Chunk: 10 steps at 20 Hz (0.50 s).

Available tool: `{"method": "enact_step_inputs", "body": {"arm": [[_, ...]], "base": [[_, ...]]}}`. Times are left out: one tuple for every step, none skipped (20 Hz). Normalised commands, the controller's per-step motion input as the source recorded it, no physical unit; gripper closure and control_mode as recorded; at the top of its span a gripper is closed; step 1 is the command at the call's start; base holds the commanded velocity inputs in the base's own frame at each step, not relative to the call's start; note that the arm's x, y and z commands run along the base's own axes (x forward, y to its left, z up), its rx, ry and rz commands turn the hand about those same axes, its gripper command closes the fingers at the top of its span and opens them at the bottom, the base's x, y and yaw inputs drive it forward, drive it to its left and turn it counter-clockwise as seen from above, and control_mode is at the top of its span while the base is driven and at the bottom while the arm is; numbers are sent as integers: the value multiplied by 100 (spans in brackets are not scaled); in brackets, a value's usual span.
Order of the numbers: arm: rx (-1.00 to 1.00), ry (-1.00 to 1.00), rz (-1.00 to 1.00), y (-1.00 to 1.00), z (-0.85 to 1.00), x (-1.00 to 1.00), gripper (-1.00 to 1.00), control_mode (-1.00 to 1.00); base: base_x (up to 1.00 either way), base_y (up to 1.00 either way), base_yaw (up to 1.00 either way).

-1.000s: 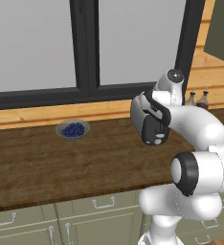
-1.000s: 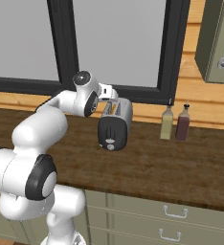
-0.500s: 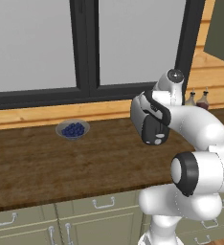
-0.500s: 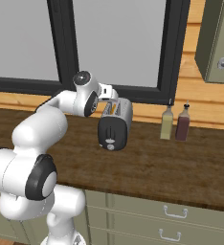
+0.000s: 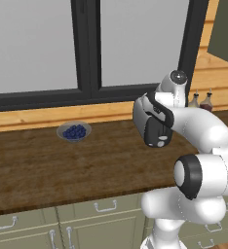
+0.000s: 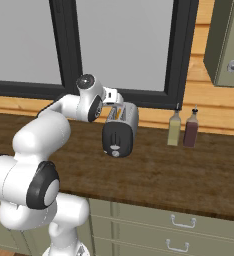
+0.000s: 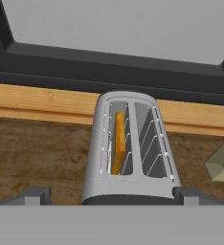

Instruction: Start the toaster. Once the lever pops up, take the bread to the plate on the dining counter.

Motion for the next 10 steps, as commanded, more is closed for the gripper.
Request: {"method": "enact_step_inputs", "body": {"arm": [[0, 0, 0, 0, 0, 0, -100, -100], [0, 0, 0, 0, 0, 0, -100, -100], [0, 0, 0, 0, 0, 0, -100, -100], [0, 0, 0, 0, 0, 0, -100, -100], [0, 0, 0, 0, 0, 0, -100, -100], [0, 0, 0, 0, 0, 0, -100, -100], [0, 0, 0, 0, 0, 0, -100, -100], [0, 0, 0, 0, 0, 0, -100, -100], [0, 0, 0, 0, 0, 0, -100, -100], [0, 0, 0, 0, 0, 0, -100, -100]], "base": [[0, 0, 0], [0, 0, 0], [0, 0, 0], [0, 0, 0], [0, 0, 0], [0, 0, 0], [0, 0, 0], [0, 0, 0], [0, 0, 0], [0, 0, 0]]}}
